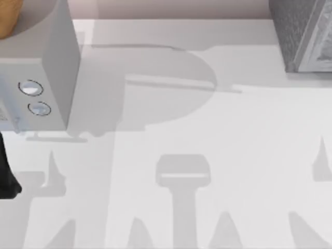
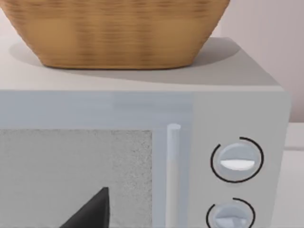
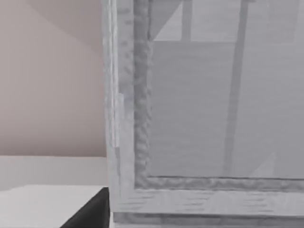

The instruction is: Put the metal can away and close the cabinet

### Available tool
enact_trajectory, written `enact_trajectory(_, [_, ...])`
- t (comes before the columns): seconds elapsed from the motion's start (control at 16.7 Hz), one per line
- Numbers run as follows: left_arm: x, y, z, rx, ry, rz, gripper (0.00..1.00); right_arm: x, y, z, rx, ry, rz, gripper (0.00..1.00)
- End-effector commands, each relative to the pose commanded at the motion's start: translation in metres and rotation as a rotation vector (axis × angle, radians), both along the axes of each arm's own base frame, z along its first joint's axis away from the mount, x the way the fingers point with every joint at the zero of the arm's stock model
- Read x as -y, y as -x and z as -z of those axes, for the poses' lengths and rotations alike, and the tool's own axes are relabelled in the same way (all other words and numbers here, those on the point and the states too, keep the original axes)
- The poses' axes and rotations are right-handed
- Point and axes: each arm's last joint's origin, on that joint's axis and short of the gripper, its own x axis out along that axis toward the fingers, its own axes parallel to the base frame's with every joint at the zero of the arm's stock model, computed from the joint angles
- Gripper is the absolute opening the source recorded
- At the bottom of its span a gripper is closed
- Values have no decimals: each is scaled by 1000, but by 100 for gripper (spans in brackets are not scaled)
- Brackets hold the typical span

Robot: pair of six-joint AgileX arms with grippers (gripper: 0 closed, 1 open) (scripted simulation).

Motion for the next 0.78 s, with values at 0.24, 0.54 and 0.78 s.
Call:
enact_trajectory(0.24, [0, 0, 0, 0, 0, 0, 100, 35, -25, -10, -26, 2, 2, 100])
enact_trajectory(0.54, [0, 0, 0, 0, 0, 0, 100, 100, -48, 7, -86, -37, 2, 100])
enact_trajectory(0.78, [0, 0, 0, 0, 0, 0, 100, 148, -45, 26, -84, -44, 0, 100])
